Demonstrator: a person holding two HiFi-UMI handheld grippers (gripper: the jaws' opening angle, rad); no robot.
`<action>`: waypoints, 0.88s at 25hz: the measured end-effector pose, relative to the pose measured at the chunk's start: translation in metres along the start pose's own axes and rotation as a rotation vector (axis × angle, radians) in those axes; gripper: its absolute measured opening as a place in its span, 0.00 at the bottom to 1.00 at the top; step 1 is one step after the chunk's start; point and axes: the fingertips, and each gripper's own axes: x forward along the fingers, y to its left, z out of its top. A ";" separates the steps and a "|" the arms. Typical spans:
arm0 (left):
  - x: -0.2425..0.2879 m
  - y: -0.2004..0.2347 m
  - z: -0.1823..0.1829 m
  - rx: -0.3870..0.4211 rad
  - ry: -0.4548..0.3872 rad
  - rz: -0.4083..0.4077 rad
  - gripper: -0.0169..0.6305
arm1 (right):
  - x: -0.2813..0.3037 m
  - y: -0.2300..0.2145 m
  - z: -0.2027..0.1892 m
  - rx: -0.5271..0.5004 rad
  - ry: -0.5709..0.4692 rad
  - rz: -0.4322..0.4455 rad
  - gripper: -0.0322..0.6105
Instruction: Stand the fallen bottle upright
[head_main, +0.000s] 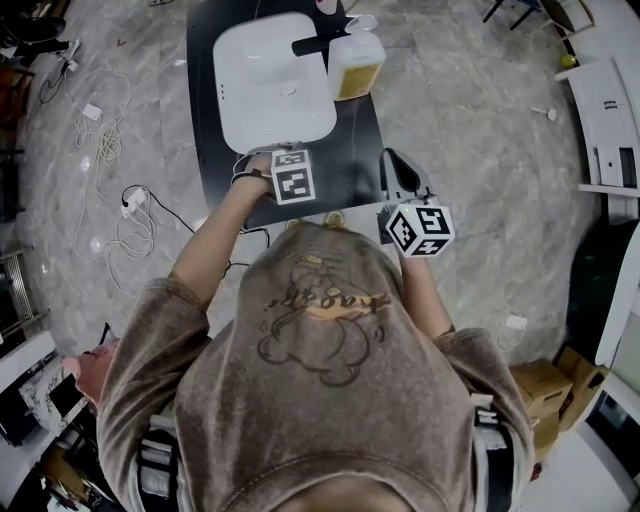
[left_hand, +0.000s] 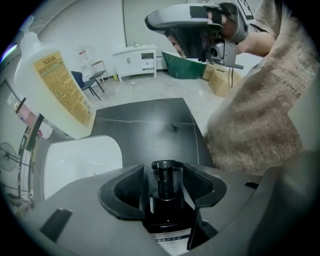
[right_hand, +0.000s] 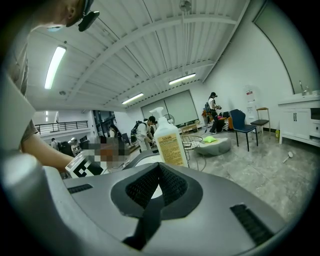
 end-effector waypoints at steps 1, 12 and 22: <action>0.001 0.001 0.000 0.006 0.007 0.004 0.42 | -0.001 0.000 0.000 0.000 0.000 -0.002 0.05; 0.010 -0.002 0.001 0.035 0.053 -0.082 0.35 | -0.006 -0.001 -0.003 -0.001 0.003 -0.025 0.05; 0.017 -0.002 0.001 0.050 0.062 -0.107 0.31 | -0.015 -0.010 -0.001 0.004 -0.002 -0.068 0.05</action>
